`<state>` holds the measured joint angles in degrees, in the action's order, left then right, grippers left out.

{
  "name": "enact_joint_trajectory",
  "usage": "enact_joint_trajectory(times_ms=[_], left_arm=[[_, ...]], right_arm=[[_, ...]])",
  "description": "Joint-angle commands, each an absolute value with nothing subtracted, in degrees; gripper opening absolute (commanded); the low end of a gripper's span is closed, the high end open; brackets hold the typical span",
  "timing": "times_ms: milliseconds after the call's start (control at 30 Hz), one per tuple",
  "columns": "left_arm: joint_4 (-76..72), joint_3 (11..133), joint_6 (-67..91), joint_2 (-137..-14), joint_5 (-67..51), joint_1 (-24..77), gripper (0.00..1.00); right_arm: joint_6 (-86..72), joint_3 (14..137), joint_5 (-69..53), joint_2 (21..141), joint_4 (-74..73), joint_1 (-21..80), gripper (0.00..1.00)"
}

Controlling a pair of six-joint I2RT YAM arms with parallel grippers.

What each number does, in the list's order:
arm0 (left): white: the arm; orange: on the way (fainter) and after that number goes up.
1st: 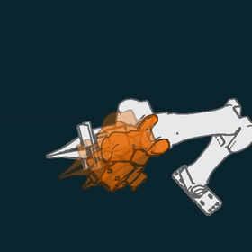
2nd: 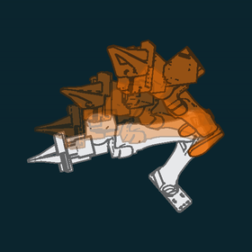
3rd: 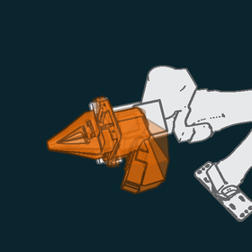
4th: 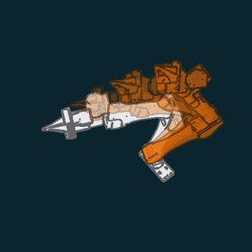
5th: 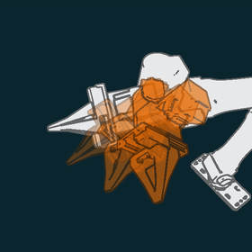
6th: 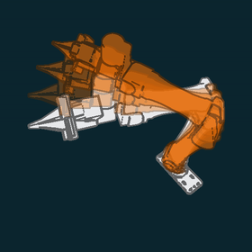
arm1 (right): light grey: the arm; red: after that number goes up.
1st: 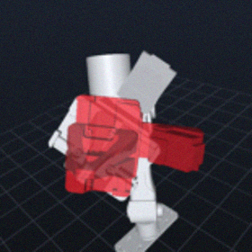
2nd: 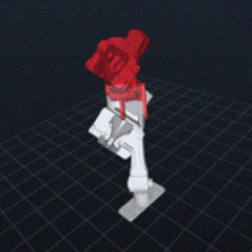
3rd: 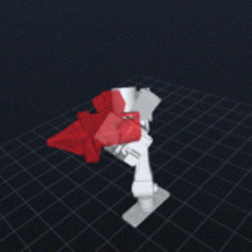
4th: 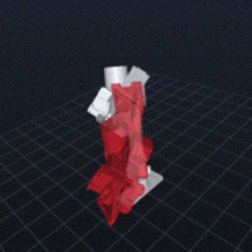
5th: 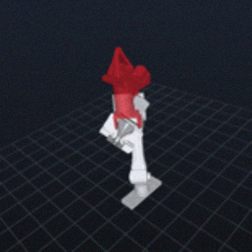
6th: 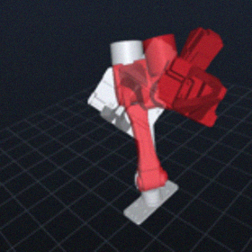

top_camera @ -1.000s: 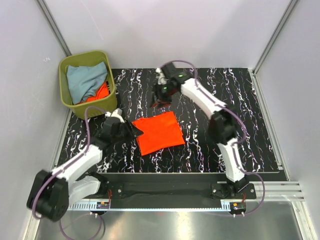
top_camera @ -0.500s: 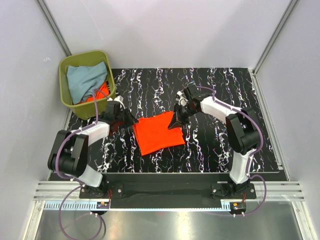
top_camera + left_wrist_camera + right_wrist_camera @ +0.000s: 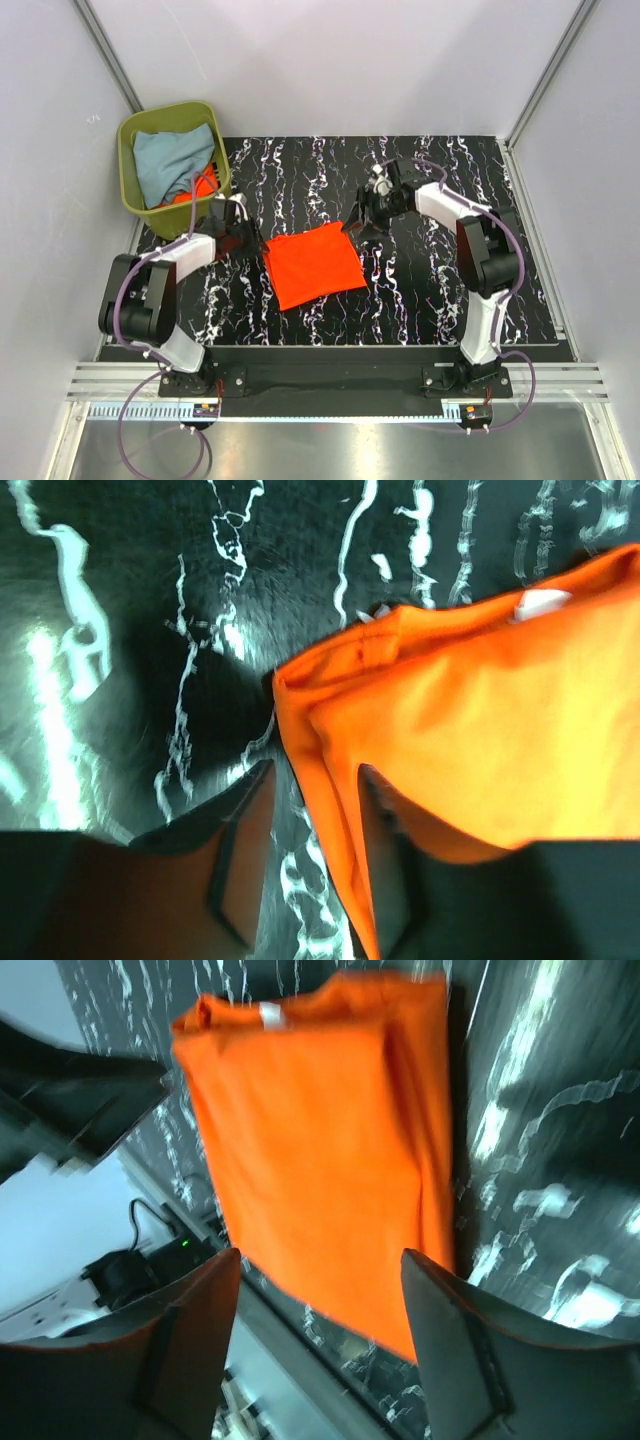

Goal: Fold and stack the t-shirts
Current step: Fold the tshirt

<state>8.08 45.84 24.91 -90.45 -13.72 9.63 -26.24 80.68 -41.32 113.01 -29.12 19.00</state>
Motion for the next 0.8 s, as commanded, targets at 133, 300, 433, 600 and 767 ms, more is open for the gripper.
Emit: enact_joint_trajectory(times_ms=[133, 300, 433, 600, 767], left_arm=[[17.57, 50.46, 22.58, -72.61, -13.44, 9.40, 0.54], [17.85, 42.38, 27.41, -64.17, -15.47, 9.49, 0.63], [16.79, 36.48, 29.70, -60.22, -16.18, 12.90, 0.63], [16.53, 37.44, 33.04, -57.40, -11.17, 27.64, 0.65], [13.19, 39.02, 33.32, -58.97, -0.55, 42.61, 0.68]], right_arm=[[-14.16, 96.39, -39.20, 124.62, -34.62, 18.98, 0.82], [-12.57, 100.73, -36.83, 127.45, -37.27, 19.07, 0.84], [-13.36, 97.13, -34.91, 124.46, -37.53, 18.81, 0.84], [-15.64, 86.26, -34.28, 115.96, -37.35, 17.93, 0.87], [-16.26, 76.13, -33.31, 107.59, -37.27, 17.23, 0.89]])
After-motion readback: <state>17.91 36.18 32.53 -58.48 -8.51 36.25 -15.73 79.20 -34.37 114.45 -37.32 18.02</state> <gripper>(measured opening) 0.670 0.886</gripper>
